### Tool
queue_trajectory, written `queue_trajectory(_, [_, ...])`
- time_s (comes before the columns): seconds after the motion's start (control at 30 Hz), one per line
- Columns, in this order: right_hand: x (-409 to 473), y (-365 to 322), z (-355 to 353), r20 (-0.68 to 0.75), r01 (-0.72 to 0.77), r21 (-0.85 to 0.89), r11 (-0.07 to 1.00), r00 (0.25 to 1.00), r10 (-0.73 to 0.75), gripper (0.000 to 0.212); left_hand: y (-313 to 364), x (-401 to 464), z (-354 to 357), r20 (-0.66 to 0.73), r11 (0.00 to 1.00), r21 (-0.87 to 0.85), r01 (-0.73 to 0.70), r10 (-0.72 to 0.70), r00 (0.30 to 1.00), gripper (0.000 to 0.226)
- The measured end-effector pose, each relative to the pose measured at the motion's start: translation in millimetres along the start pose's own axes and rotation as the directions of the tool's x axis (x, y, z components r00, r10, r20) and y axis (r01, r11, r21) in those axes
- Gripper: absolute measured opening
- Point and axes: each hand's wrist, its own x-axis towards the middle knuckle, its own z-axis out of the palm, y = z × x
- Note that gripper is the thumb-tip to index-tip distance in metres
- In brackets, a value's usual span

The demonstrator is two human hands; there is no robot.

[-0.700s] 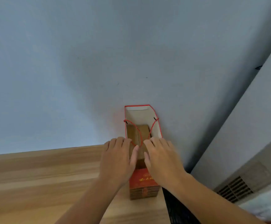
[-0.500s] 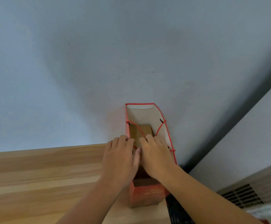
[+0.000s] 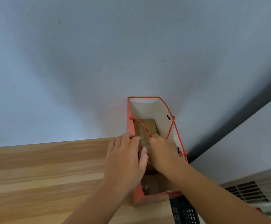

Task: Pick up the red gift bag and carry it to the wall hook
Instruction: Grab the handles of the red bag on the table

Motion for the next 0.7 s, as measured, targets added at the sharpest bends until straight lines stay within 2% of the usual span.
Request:
queue_trajectory(0.2, [-25, -18, -60, -0.046, 0.048, 0.027, 0.998, 0.998, -0.046, 0.01, 4, -1, -8, -0.025, 1.0, -0.009, -0.019, 0.019, 0.999, 0.038])
queue_trajectory(0.27, [-31, -28, -82, -0.092, 0.065, -0.005, 0.998, 0.994, -0.065, 0.022, 9, -4, -13, -0.031, 0.998, -0.046, -0.033, 0.031, 0.999, 0.046])
queue_trajectory(0.33, [-34, -38, -99, -0.145, 0.073, 0.028, 0.997, 0.987, -0.068, 0.012, 18, -8, -23, -0.037, 0.989, -0.122, -0.079, 0.075, 0.997, 0.048])
queue_trajectory(0.37, [-36, -43, -107, -0.181, 0.072, 0.068, 0.995, 0.982, -0.059, 0.004, 24, -9, -28, -0.034, 0.972, -0.216, -0.094, 0.089, 0.995, 0.046])
queue_trajectory(0.4, [-38, -49, -112, -0.219, 0.067, 0.128, 0.989, 0.975, -0.038, 0.007, 30, -10, -35, -0.024, 0.929, -0.359, -0.087, 0.084, 0.996, 0.042])
queue_trajectory(0.47, [-46, -60, -122, -0.279, 0.084, 0.228, 0.97, 0.96, -0.017, 0.012, 41, -12, -47, 0.022, 0.737, -0.676, 0.0, 0.019, 1.0, 0.03])
queue_trajectory(0.53, [-60, -71, -130, -0.32, 0.132, 0.285, 0.949, 0.947, -0.035, 0.013, 44, -14, -55, 0.065, 0.549, -0.828, 0.116, -0.112, 0.992, 0.024])
queue_trajectory(0.6, [-76, -80, -136, -0.343, 0.179, 0.317, 0.932, 0.937, -0.063, 0.017, 42, -23, -65, 0.064, 0.492, -0.855, 0.164, -0.213, 0.975, 0.019])
queue_trajectory(0.7, [-102, -90, -145, -0.287, 0.225, 0.346, 0.911, 0.95, -0.126, 0.021, 40, -48, -96, 0.071, 0.527, -0.833, 0.17, -0.202, 0.977, 0.031])
